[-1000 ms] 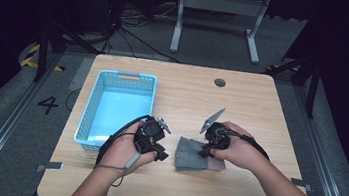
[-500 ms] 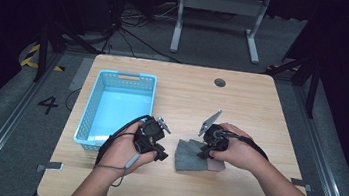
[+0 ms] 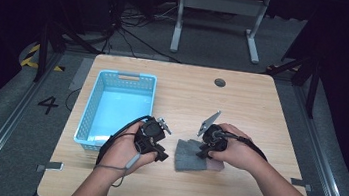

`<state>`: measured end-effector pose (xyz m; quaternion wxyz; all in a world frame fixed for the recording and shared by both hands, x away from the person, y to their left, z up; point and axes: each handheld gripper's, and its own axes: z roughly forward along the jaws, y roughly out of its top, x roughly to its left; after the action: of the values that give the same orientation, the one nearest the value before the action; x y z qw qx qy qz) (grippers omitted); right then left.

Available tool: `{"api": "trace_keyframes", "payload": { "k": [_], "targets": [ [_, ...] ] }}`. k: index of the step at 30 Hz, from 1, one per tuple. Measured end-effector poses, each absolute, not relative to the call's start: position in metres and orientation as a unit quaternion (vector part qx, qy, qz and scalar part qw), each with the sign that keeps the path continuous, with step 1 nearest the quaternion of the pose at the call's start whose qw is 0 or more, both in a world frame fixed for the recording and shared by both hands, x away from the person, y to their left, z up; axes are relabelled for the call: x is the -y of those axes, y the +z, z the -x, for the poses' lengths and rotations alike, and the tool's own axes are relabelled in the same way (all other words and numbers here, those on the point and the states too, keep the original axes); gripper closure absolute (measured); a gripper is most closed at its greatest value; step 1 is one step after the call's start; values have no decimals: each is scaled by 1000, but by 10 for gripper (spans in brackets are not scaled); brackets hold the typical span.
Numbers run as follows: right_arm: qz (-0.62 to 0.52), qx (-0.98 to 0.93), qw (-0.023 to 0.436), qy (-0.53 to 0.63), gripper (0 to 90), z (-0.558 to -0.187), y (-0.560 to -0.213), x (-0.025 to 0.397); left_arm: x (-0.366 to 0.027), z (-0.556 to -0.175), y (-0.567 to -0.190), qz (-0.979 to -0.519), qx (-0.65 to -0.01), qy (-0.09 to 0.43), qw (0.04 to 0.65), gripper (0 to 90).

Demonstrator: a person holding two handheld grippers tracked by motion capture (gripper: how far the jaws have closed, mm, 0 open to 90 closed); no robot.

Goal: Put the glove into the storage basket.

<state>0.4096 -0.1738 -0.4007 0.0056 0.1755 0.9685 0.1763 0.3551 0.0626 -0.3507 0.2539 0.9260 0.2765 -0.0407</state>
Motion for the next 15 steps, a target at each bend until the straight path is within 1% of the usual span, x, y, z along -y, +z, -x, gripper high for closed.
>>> {"api": "trace_keyframes", "payload": {
  "k": [4, 6, 9, 15],
  "targets": [
    [-170, -969, 19, 177, 696, -410, -403, 174, -62, -355, -351, -926, -276, -41, 253, 713],
    [-171, -969, 27, 177, 703, -410, -403, 175, -62, -355, -351, -927, -275, -41, 252, 713],
    [-177, -967, 32, 183, 670, -411, -404, 178, -62, -356, -352, -927, -274, -43, 252, 713],
    [-186, -962, 43, 198, 660, -411, -398, 187, -61, -357, -352, -929, -271, -44, 250, 713]
  ]
}}
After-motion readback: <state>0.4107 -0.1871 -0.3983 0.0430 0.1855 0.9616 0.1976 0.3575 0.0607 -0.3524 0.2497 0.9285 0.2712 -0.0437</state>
